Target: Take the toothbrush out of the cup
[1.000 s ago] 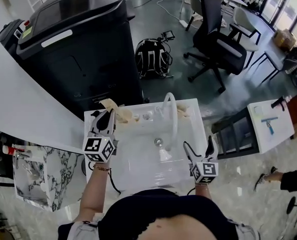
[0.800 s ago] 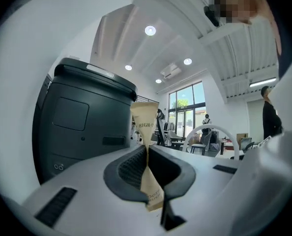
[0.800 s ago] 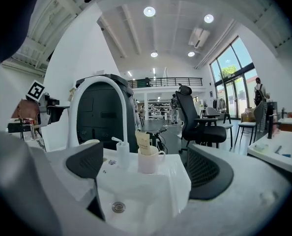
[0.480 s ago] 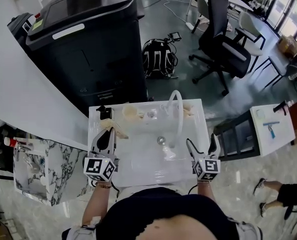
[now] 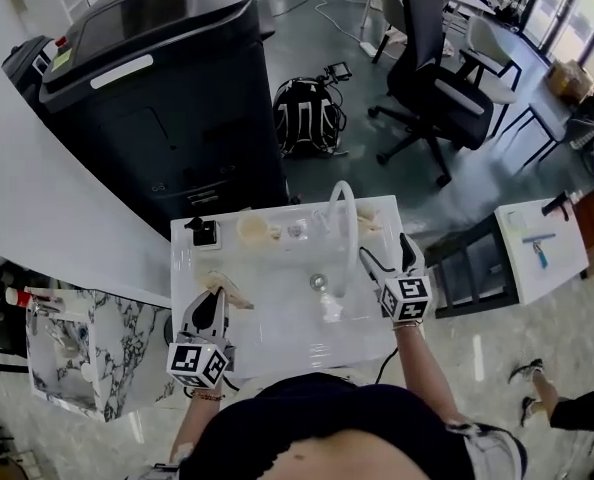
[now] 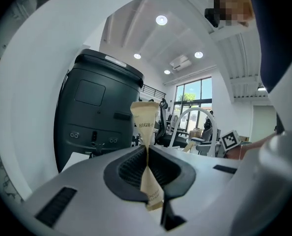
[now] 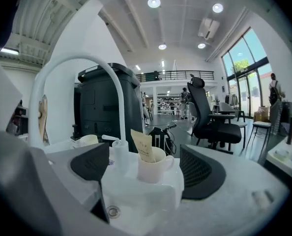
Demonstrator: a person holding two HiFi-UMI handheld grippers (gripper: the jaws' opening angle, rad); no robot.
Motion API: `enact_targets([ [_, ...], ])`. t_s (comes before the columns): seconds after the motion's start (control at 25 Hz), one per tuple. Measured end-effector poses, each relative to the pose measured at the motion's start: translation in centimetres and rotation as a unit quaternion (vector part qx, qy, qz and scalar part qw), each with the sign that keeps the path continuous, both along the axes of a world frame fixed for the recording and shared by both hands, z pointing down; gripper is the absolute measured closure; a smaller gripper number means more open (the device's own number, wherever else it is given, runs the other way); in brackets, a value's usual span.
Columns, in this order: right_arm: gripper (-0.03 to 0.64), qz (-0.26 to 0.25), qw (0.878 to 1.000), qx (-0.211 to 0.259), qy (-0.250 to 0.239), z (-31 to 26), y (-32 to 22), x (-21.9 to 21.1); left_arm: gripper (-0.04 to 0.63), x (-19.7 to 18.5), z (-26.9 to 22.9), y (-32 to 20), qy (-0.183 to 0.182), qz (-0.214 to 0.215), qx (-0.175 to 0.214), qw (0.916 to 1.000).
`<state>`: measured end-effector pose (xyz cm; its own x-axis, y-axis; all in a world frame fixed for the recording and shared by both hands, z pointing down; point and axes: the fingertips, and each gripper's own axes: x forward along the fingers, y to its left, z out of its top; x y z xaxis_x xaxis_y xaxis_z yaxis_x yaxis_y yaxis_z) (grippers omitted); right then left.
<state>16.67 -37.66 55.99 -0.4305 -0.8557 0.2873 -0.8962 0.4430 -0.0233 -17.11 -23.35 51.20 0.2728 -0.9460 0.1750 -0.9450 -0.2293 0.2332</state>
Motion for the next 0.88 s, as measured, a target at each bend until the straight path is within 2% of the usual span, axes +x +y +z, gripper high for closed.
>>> enact_targets([
  [0.16,0.282,-0.034,0.998,-0.015,0.048,2.8,-3.1,-1.0,0.581,-0.4,-0.5,0.1,-0.010,-0.007,0.005,0.9999],
  [0.6,0.546,-0.061,0.995,-0.011,0.072,4.1,-6.7,-2.0,0.580,-3.7,0.3,1.3,-0.008,-0.068,-0.017,0.9975],
  [0.88,0.548,-0.072,0.995,-0.003,0.071,3.1,-7.2,-2.4,0.580,-3.8,0.6,1.5,-0.007,-0.073,-0.022,0.9970],
])
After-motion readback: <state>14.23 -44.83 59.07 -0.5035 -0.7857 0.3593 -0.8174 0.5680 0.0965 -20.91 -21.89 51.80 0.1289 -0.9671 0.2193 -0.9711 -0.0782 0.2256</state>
